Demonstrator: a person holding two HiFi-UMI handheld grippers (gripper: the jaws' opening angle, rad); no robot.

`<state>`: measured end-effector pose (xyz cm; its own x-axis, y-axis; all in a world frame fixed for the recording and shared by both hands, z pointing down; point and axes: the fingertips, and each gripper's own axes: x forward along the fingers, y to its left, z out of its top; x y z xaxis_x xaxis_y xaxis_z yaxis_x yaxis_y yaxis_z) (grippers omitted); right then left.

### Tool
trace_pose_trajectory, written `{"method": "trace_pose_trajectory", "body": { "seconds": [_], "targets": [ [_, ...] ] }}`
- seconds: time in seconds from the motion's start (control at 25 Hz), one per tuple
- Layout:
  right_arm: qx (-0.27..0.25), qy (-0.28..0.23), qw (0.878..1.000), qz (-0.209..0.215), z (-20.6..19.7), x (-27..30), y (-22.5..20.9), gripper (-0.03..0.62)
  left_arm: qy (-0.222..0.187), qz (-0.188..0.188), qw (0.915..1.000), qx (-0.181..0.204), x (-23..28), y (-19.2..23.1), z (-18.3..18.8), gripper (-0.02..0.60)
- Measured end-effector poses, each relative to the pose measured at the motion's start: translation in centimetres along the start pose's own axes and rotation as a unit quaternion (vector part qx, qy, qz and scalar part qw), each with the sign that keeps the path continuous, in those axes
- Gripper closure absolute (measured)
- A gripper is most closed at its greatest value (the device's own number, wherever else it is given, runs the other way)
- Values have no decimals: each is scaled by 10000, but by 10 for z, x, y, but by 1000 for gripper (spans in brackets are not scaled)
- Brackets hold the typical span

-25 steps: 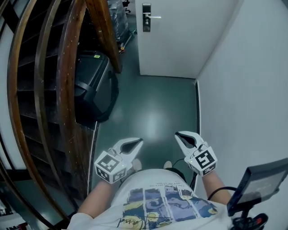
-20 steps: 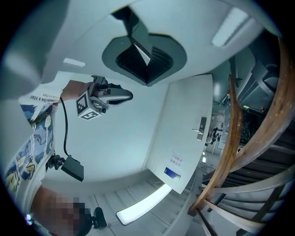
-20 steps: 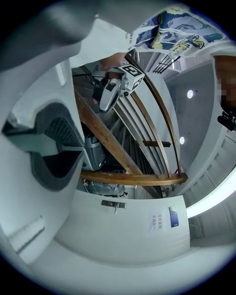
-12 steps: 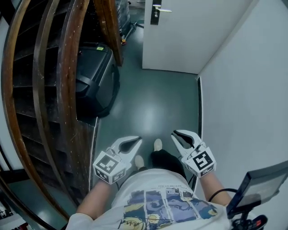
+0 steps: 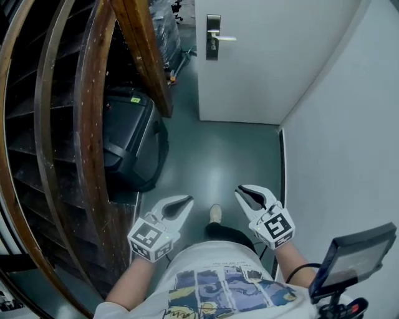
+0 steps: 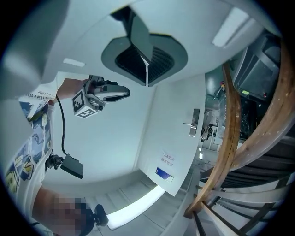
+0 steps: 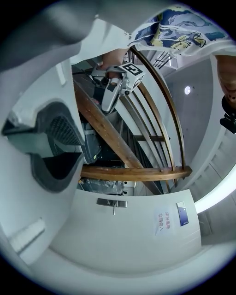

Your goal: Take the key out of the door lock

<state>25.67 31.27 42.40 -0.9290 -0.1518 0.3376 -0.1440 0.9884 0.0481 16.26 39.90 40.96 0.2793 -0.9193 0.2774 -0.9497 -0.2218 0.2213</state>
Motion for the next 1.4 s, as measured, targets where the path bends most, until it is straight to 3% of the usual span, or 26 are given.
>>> {"method": "trace_pose_trajectory", "body": {
  "seconds": [0.16,0.36,0.76,1.2,1.4],
  "targets": [
    [-102,-117,9999,62,11,22,-55,559,-77,111,9999,96,43,29,36,560],
    [-52,43,10000,21,9,45,-104,559,-276,136,9995,-58,84,53,67,560],
    [235,374,9989,-164,6,109,-150,559,-120,-202,9994,-255,133,134,76,560],
    [595,282,9952,-729,62,217,-209,545,-162,-550,9983,53,168,261,130,550],
    [1023,300,9909,-818,61,249,-233,545,-163,-539,9984,51,185,302,142,525]
  ]
}}
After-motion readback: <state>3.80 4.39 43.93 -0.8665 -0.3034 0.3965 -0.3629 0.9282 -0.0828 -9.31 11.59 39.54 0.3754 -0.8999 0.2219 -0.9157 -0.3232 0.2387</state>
